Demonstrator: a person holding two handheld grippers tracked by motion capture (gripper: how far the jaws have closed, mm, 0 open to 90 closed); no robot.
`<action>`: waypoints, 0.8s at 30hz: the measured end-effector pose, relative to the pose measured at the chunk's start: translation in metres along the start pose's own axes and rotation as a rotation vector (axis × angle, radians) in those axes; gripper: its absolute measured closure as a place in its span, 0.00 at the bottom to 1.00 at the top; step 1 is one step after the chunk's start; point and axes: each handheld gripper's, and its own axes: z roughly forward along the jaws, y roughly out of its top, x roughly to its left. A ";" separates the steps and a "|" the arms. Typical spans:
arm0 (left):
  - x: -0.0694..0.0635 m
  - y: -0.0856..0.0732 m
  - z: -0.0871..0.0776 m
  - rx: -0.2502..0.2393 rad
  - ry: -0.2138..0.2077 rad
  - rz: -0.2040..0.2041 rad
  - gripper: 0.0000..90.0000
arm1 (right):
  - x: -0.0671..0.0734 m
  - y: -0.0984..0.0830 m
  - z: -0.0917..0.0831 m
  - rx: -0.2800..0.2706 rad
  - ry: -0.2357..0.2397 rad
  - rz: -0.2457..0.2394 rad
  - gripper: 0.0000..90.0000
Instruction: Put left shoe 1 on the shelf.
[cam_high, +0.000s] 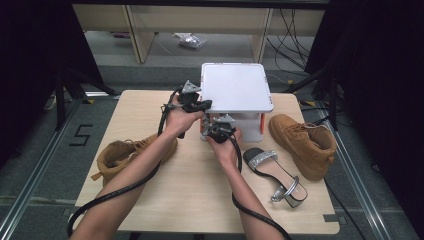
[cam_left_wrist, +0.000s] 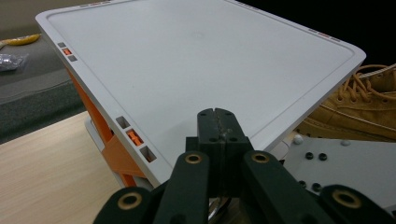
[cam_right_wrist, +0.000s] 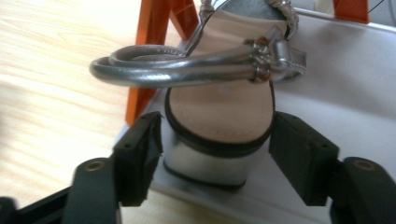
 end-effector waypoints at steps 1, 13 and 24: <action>0.000 0.000 0.000 0.005 0.002 0.002 1.00 | 0.000 -0.001 -0.002 -0.001 -0.003 -0.006 0.38; -0.001 0.000 0.000 0.007 0.007 0.004 1.00 | -0.024 -0.003 -0.042 0.060 0.035 -0.051 0.45; -0.001 0.001 0.000 0.010 0.008 0.001 1.00 | -0.064 -0.016 -0.093 0.147 0.072 -0.073 0.52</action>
